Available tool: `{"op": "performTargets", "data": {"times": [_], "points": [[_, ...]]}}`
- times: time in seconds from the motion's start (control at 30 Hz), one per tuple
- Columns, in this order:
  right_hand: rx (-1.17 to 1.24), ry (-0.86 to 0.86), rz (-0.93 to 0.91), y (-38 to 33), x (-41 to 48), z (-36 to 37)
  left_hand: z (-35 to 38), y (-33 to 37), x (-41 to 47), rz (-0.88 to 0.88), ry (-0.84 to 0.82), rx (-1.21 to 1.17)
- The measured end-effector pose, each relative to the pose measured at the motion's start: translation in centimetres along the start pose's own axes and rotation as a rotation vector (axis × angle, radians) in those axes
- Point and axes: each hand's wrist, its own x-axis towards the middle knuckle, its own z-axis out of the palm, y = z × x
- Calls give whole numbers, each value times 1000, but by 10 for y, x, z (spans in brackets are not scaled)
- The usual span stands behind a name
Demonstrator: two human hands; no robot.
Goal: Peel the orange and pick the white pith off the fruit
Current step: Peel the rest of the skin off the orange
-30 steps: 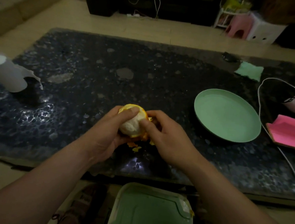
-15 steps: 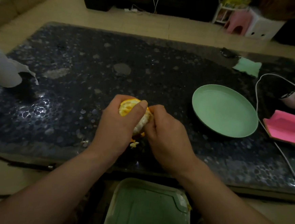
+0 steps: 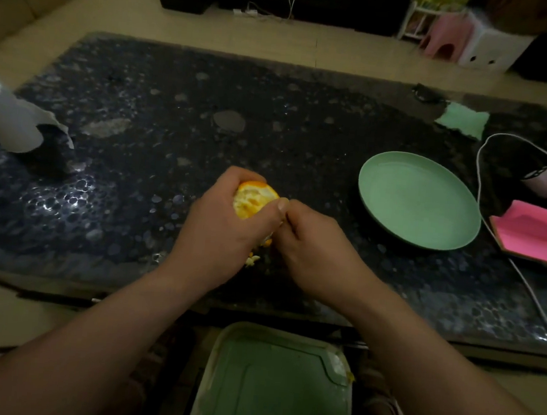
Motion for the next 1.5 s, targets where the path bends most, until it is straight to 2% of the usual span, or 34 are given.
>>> {"op": "performTargets", "data": {"times": [0.13,0.3,0.37,0.5,0.77,0.83,1.0,1.07,1.13,1.17,1.2,1.27,1.3,1.37,1.5], "points": [[71,-9,43,1,3,1,-1,0,5,14,25,25],[5,-120,79,4,7,2,-4,-6,8,-4,-12,66],[2,-115,73,4,8,5,-6,-8,9,-7,-26,67],[6,-64,18,1,7,4,-11,-6,13,-17,-48,-18],[146,-192,-70,0,4,-15,-30,-4,21,-154,-221,-284],[263,-237,-88,-1,3,-18,-33,-1,22,-223,-251,-443],[826,-370,17,-4,2,-17,-39,9,19,-460,-301,-854],[1017,-364,30,-8,1,-10,-37,6,19,-506,-259,-1005],[1135,-287,84,-11,0,-6,-36,3,22,-545,-184,-1082],[1067,-221,126,-10,1,-4,-36,2,24,-558,-136,-1068],[854,-143,160,-5,3,-3,-36,1,25,-566,-93,-1032],[192,-17,160,8,9,1,-35,1,27,-577,-27,-942],[-27,1,135,13,11,5,-34,0,28,-580,-8,-903],[-168,-13,103,15,14,14,-31,-3,27,-574,-5,-850],[-178,9,79,11,14,16,-27,-4,25,-563,-80,-823]]}}
